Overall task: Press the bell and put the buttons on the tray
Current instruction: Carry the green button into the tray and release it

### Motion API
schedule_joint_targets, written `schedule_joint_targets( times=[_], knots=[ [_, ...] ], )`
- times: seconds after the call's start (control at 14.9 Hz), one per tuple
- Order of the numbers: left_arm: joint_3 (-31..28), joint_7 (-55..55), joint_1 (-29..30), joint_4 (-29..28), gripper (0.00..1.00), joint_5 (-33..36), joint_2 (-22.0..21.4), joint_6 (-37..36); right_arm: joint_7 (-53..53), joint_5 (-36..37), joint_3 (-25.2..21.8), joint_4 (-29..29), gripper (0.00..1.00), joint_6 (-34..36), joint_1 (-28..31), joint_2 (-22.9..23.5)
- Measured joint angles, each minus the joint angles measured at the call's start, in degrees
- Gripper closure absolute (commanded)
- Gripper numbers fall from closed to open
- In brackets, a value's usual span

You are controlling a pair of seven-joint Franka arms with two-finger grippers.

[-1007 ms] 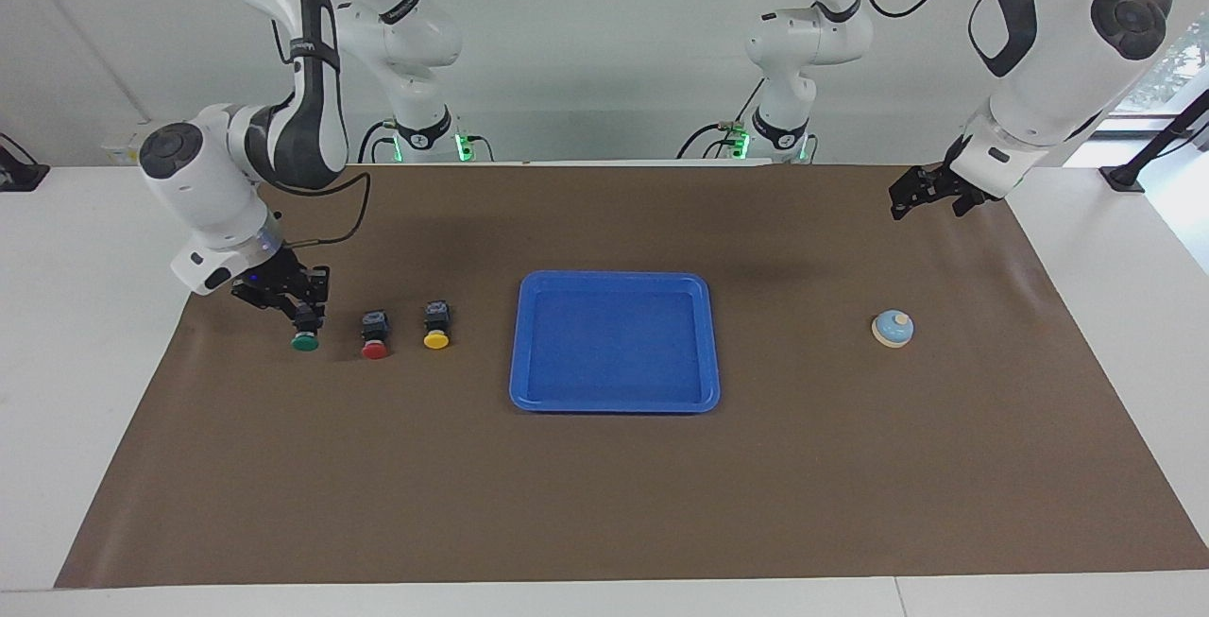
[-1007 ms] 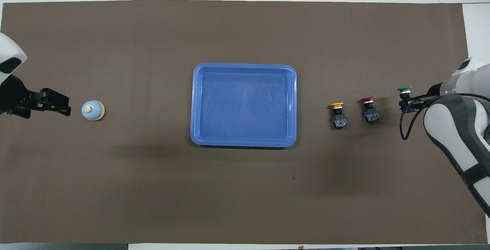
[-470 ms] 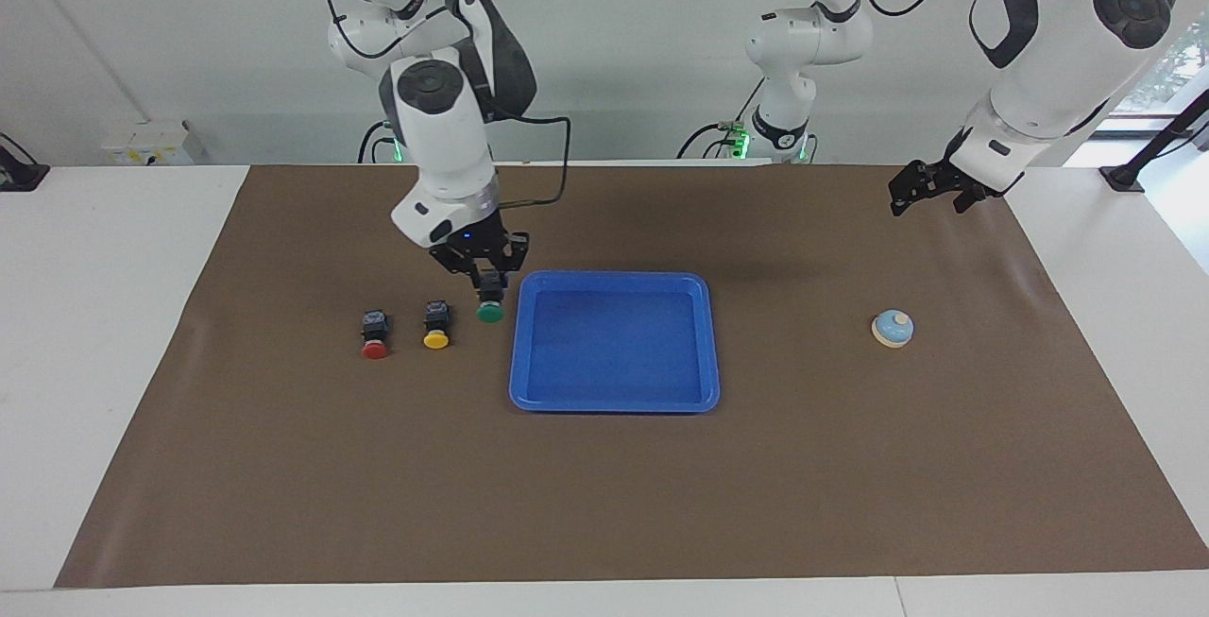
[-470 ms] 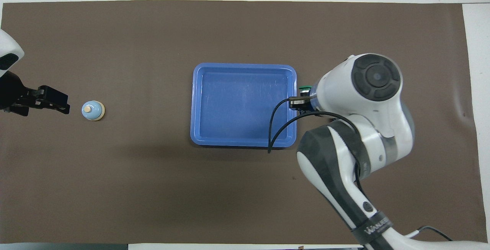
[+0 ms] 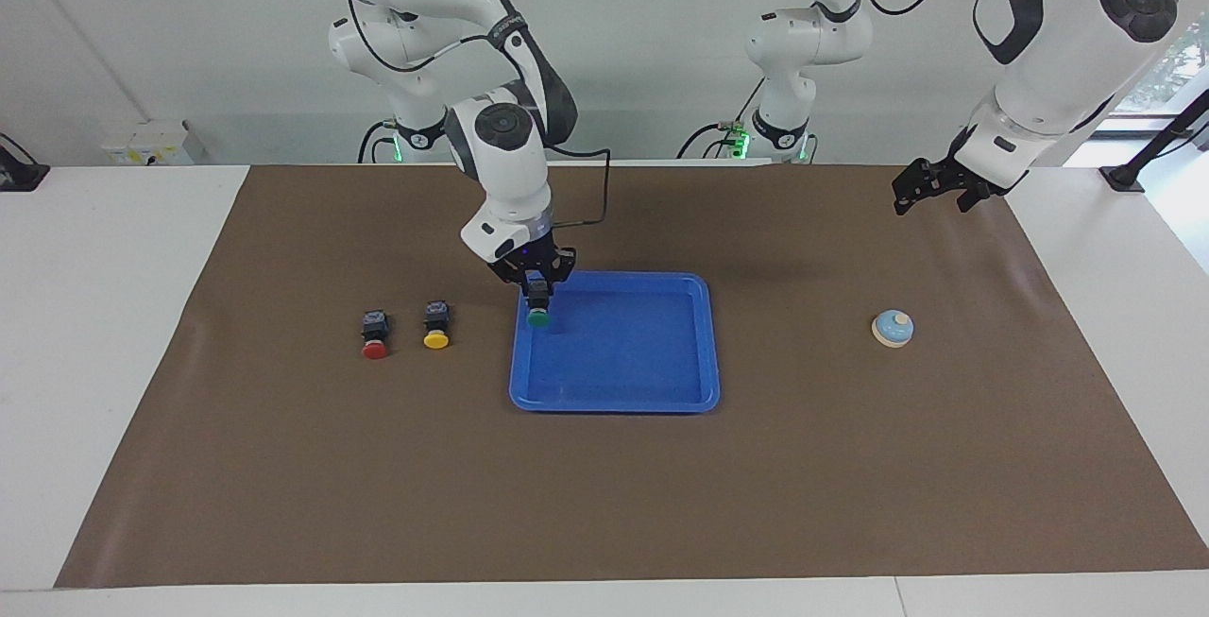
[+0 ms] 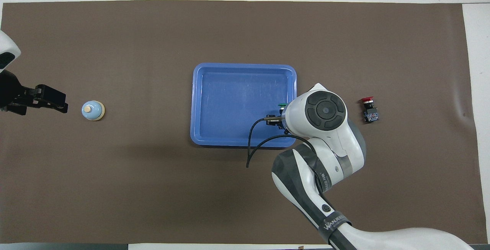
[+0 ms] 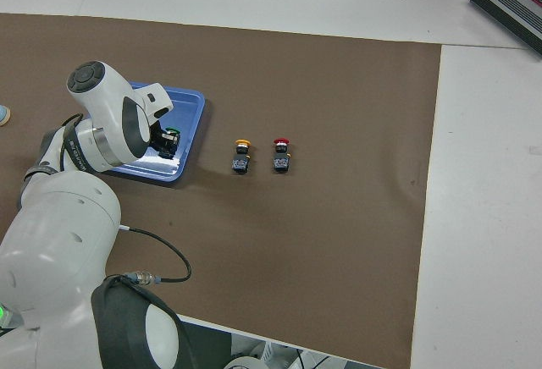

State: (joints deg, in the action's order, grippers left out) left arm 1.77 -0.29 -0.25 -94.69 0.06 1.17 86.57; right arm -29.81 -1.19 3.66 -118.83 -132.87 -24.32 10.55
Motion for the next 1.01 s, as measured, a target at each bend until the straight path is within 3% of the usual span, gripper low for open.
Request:
schedule_joint_targets(
  times=[0.27, 0.4, 0.47, 0.6, 0.81, 1.01],
  knots=[
    [0.0, 0.0, 0.0, 0.0, 0.00, 0.0, 0.0, 0.0, -0.1, 0.0, 0.0, 0.2, 1.00, -3.9, -0.4, 2.8],
    [0.0, 0.0, 0.0, 0.0, 0.00, 0.0, 0.0, 0.0, -0.1, 0.0, 0.0, 0.2, 0.10, -5.5, -0.4, 4.2],
    [0.0, 0.0, 0.0, 0.0, 0.00, 0.0, 0.0, 0.0, -0.1, 0.0, -0.1, 0.3, 0.00, -5.6, -0.4, 4.7],
    [0.0, 0.0, 0.0, 0.0, 0.00, 0.0, 0.0, 0.0, -0.1, 0.0, -0.1, 1.6, 0.00, -3.7, -0.4, 4.8],
    [0.0, 0.0, 0.0, 0.0, 0.00, 0.0, 0.0, 0.0, 0.7, 0.2, -1.0, 6.9, 0.00, 5.2, 0.3, 3.9],
    [0.0, 0.0, 0.0, 0.0, 0.00, 0.0, 0.0, 0.0, 8.6, 0.2, -1.5, 8.7, 0.00, 9.2, 5.4, 0.9]
  ],
)
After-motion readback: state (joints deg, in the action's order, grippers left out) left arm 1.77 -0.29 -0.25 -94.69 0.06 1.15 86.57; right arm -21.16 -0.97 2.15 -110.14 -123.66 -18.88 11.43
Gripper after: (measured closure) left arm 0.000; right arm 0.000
